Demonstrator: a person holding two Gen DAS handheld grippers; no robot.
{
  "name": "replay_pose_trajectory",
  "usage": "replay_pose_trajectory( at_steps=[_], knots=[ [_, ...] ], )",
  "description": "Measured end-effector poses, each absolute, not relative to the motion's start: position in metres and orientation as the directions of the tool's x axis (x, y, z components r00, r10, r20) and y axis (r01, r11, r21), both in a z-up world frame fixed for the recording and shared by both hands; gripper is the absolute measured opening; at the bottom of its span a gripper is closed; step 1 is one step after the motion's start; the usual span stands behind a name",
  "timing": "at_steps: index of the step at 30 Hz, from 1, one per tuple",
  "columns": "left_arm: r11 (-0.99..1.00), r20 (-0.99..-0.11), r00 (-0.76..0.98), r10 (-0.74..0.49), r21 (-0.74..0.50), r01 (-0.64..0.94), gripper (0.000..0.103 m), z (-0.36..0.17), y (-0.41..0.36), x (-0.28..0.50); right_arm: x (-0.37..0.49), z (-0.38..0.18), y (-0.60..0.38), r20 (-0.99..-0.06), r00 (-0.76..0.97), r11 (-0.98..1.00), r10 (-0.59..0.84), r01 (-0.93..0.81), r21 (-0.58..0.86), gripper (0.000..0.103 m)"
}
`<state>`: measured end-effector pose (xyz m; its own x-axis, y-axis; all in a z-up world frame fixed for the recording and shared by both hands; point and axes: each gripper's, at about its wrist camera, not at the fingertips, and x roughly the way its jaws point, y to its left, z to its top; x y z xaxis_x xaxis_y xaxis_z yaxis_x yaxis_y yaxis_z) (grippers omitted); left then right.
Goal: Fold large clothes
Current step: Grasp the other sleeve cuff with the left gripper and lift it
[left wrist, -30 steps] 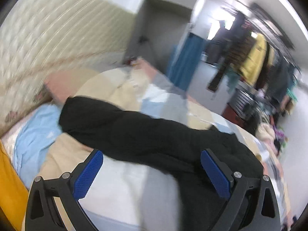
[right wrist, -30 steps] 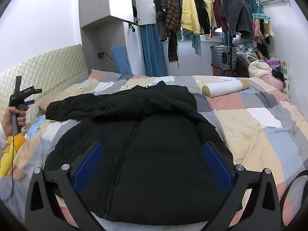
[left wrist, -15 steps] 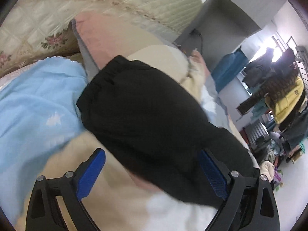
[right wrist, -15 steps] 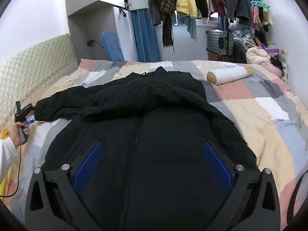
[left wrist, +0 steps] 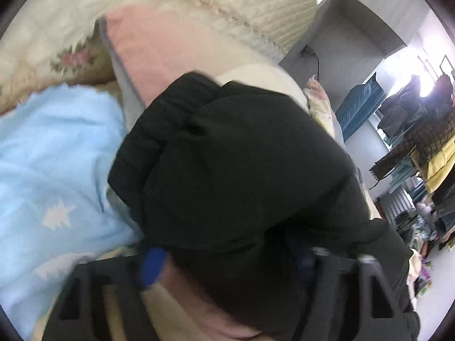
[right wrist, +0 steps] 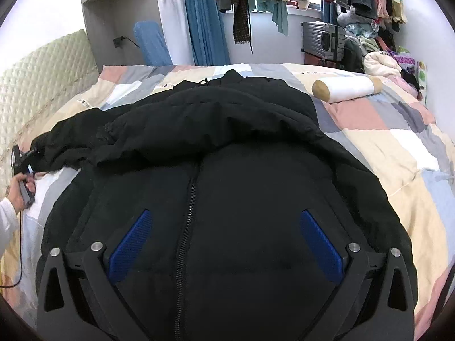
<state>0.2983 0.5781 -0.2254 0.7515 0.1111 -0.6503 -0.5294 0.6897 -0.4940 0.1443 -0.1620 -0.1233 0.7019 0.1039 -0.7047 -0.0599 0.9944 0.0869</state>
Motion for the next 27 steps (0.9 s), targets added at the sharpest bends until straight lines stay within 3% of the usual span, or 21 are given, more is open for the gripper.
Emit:
replay_pose_trajectory(
  at_steps=[2,4,7,14,20,27],
  knots=[
    [0.694,-0.65,0.746,0.143,-0.472,-0.544,0.032,-0.215,0.569,0.297,0.141,-0.12,-0.163,-0.698,0.709,0.995,0.1,-0.065,0.077,0.103],
    [0.688,-0.652,0.738,0.174,-0.455,-0.565,0.019,-0.201,0.56,0.295,0.139,-0.116,-0.164,-0.687,0.719,0.994,0.106,-0.071,0.08,0.103],
    [0.685,-0.635,0.743,0.211,-0.446,-0.576,0.009,-0.172,0.549,0.288,0.133,-0.108,-0.169,-0.668,0.735,0.993,0.114,-0.084,0.078,0.103],
    [0.781,-0.597,0.739,0.313,-0.28,-0.558,0.005,-0.089,0.503,0.271,0.114,-0.094,-0.189,-0.628,0.762,0.987,0.161,-0.118,0.11,0.103],
    [0.794,-0.528,0.781,0.334,-0.289,-0.535,0.004,-0.023,0.457,0.246,0.096,-0.08,-0.208,-0.582,0.789,0.98,0.198,-0.152,0.127,0.103],
    [0.866,-0.459,0.823,0.334,-0.194,-0.46,0.003,0.076,0.372,0.239,0.074,-0.065,-0.228,-0.533,0.822,0.98,0.199,-0.171,0.102,0.103]
  ],
)
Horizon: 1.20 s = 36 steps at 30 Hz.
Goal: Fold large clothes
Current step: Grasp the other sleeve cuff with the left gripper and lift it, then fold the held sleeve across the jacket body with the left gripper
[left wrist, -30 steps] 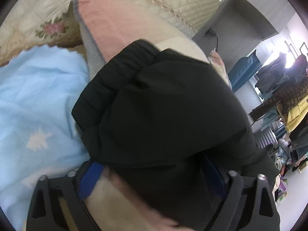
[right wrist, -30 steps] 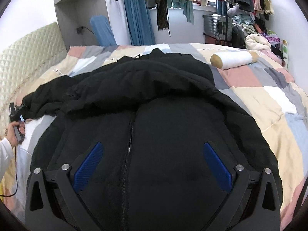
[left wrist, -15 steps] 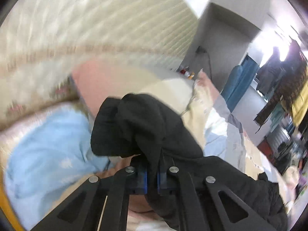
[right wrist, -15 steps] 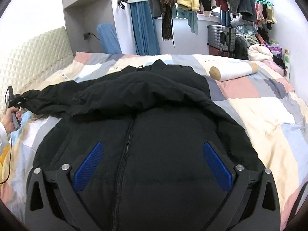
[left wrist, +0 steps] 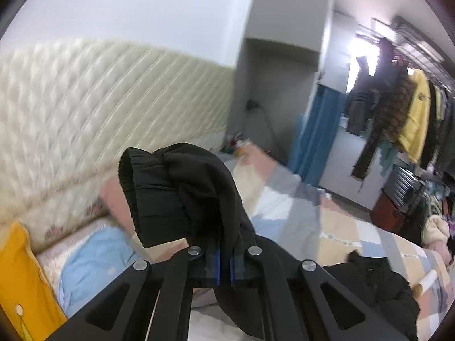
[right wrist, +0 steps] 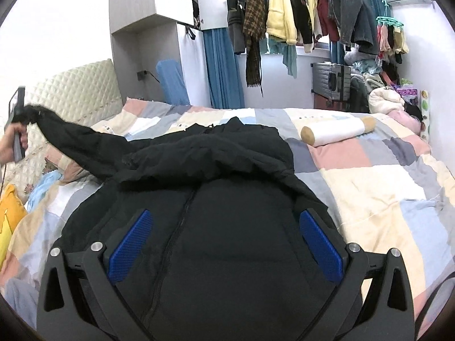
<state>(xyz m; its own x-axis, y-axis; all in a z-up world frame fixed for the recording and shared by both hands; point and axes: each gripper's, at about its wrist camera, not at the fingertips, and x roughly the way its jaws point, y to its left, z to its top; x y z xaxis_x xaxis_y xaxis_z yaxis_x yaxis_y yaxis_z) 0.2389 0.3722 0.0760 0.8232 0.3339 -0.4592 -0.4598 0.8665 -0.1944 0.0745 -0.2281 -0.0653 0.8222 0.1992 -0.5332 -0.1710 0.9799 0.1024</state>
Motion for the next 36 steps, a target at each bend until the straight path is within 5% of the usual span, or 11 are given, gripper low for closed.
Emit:
replay_pose_trajectory(
  at_steps=[7,13,24,36],
  knots=[
    [0.933,-0.391,0.881,0.266,-0.125,-0.337,0.003,0.152,0.251,0.242,0.069,-0.049,-0.254,-0.49,0.835,0.968,0.25,-0.218,0.124,0.103],
    [0.981,-0.347,0.92,0.181,-0.004,-0.194,0.003,0.163,0.126,0.252,0.067,-0.057,-0.278,-0.496,0.822,0.958,0.28,-0.208,0.195,0.103],
    [0.994,-0.352,0.935,-0.052,0.068,0.081,0.003,0.093,-0.098,0.278,0.062,-0.065,-0.317,-0.466,0.84,0.952,0.276,-0.175,0.25,0.103],
    [0.965,-0.517,0.841,-0.159,0.096,0.242,0.003,-0.074,-0.229,0.316,0.087,-0.098,-0.337,-0.494,0.818,0.937,0.295,-0.146,0.317,0.103]
  ],
)
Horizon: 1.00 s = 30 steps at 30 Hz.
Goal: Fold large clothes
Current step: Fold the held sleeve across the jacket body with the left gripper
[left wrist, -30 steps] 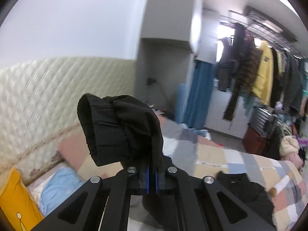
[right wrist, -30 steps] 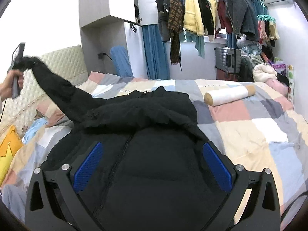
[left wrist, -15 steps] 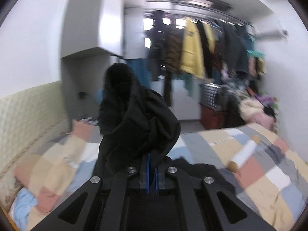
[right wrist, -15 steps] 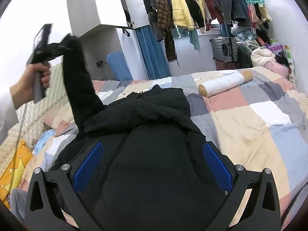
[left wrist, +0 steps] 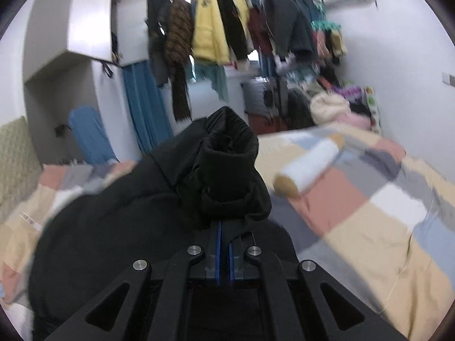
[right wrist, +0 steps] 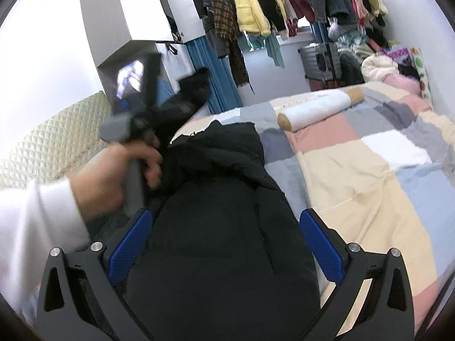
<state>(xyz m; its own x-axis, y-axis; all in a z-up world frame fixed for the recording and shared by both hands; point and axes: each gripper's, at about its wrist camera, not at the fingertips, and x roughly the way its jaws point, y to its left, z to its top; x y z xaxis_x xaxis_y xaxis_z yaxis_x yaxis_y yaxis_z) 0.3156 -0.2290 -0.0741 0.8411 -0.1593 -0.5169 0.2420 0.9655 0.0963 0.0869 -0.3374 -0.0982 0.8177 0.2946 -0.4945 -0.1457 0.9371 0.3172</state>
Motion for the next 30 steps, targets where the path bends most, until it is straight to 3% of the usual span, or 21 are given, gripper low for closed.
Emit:
replay_pose_trajectory(
  at_steps=[9,15,19,21,22,23,24,25,30],
  knots=[
    [0.969,-0.668,0.726,-0.163,0.03,0.245,0.003,-0.161,-0.234,0.353,0.113,-0.128,-0.34,-0.537,0.778,0.924,0.324,-0.139,0.356,0.103],
    [0.962,-0.67,0.715,-0.197,0.008,0.273,0.003,-0.152,-0.232,0.352,0.124,-0.141,-0.34,-0.562,0.762,0.921,0.323,-0.118,0.371,0.103],
    [0.953,-0.651,0.743,-0.155,0.1,0.287,0.007,-0.142,-0.241,0.338,0.123,-0.14,-0.34,-0.558,0.771,0.929,0.307,-0.115,0.351,0.103],
    [0.949,-0.645,0.75,-0.144,0.124,0.29,0.016,-0.134,-0.243,0.326,0.124,-0.14,-0.339,-0.56,0.773,0.933,0.298,-0.113,0.341,0.103],
    [0.949,-0.644,0.749,-0.155,0.113,0.294,0.034,-0.129,-0.241,0.319,0.124,-0.14,-0.339,-0.559,0.774,0.933,0.298,-0.113,0.341,0.103],
    [0.951,-0.635,0.755,-0.162,0.104,0.291,0.065,-0.122,-0.238,0.31,0.123,-0.138,-0.339,-0.555,0.777,0.933,0.298,-0.114,0.341,0.103],
    [0.953,-0.623,0.765,-0.162,0.102,0.285,0.077,-0.117,-0.235,0.304,0.121,-0.135,-0.339,-0.547,0.784,0.934,0.294,-0.115,0.338,0.103],
    [0.956,-0.601,0.781,-0.168,0.095,0.279,0.084,-0.109,-0.231,0.295,0.119,-0.132,-0.338,-0.537,0.793,0.936,0.288,-0.115,0.333,0.103],
    [0.959,-0.585,0.779,-0.224,0.009,0.283,0.084,-0.068,-0.198,0.262,0.11,-0.123,-0.337,-0.514,0.812,0.941,0.278,-0.121,0.318,0.103]
  ],
)
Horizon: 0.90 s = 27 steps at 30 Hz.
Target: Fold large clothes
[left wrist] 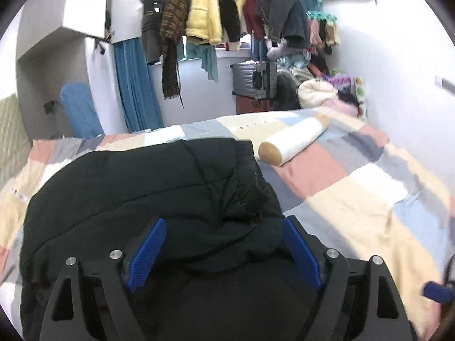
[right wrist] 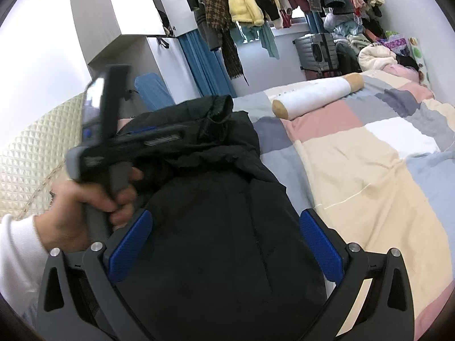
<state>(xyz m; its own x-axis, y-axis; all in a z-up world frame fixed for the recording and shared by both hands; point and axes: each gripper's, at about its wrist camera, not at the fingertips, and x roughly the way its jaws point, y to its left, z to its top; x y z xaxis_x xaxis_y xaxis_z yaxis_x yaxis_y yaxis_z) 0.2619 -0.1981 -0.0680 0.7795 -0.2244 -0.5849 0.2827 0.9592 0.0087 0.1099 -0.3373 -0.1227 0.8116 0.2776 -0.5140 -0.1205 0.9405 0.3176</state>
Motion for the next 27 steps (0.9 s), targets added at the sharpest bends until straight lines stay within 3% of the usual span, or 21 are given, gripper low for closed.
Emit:
replay_pose_trajectory(
  at_steps=[12,20,27],
  knots=[
    [0.974,-0.496,0.847,-0.192,0.011,0.227,0.084,0.012,-0.108,0.14,0.078,-0.087,-0.31,-0.469,0.831,0.948,0.298,-0.201,0.246,0.103],
    [0.969,-0.457,0.855,-0.246,-0.11,0.22,0.084,0.0,-0.058,0.067,0.02,-0.057,-0.288,-0.392,0.847,0.927,0.359,-0.274,0.255,0.103],
    [0.979,-0.442,0.873,-0.205,-0.101,0.179,0.084,-0.017,-0.026,0.035,0.006,-0.047,-0.276,-0.379,0.873,0.947,0.308,-0.244,0.207,0.103]
  ],
)
